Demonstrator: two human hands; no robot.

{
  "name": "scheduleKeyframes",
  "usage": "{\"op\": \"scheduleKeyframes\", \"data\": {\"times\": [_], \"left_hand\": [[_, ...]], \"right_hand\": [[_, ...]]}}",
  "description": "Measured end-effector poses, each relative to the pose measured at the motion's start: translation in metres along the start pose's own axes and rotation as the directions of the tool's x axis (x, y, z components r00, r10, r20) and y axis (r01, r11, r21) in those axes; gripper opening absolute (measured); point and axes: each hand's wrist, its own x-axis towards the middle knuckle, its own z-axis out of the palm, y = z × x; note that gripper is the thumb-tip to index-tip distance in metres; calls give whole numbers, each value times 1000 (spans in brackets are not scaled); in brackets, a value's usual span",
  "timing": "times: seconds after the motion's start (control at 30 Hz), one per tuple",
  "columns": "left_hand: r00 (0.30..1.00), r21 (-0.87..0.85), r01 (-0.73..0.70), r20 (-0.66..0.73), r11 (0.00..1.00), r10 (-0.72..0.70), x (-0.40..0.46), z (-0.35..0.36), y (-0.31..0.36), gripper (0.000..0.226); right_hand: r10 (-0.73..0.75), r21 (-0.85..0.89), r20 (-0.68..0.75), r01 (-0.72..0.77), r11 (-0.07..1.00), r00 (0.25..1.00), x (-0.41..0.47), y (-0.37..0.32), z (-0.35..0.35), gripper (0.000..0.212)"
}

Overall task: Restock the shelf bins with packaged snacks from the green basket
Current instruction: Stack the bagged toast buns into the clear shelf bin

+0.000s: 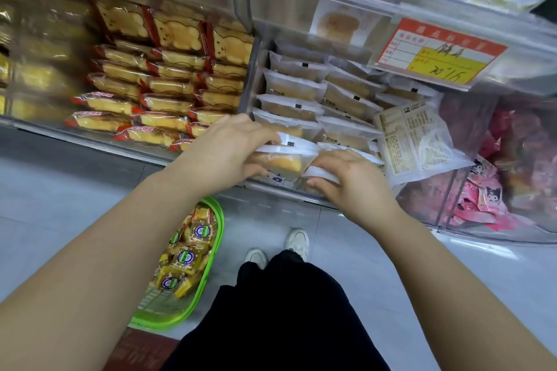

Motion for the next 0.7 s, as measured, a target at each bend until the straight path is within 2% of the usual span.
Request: {"op": "scheduleKeyframes", "data": {"times": [0.07,0.1,0.17,0.23,0.3,0.4,0.47,0.5,0.57,0.63,0.67,0.7], "left_hand": [[998,-163,25,-56,986,-34,-1,-4,3,45],[996,-182,22,-85,983,-38,-1,-5,5,40],[994,-65,18,-108,998,-25,1,-4,8,32],[997,78,29,-71,997,-23,7,-2,13,28],[999,137,37,24,990,-41,13,-1,18,28],[989,144,27,137,989,-47,18,-4,18,27],[983,47,53,176,997,-61,16,-10,16,26],[981,-40,82,178,996,-74,15,-13,14,26],[987,-253,135,121,958,-107,15,-19,14,23],[987,-377,157,29,913,-158,20,-23,19,22],[985,-396,161,3,904,-174,26,-23,22,22],[985,-403,158,-4,901,-174,32,-21,28,22]], "right_hand": [[-14,-66,-8,13,998,1000,7,2,0,21],[-16,-76,12,17,997,1000,10,3,-1,23],[-2,1,46,2,1000,999,12,3,-9,34],[-1,153,41,-5,988,999,11,-2,-15,47],[-18,201,33,12,980,999,11,-11,-13,44],[4,142,46,-10,990,999,13,-21,-10,34],[7,160,82,-20,987,997,11,-20,-17,39],[20,197,57,-31,980,998,8,-16,-25,40],[107,258,-135,-69,964,985,-2,1,-47,36],[170,128,-320,-135,982,932,-16,26,-70,32],[181,32,-341,-181,983,922,-24,40,-80,33],[189,-55,-305,-215,975,934,-31,52,-88,39]]}}
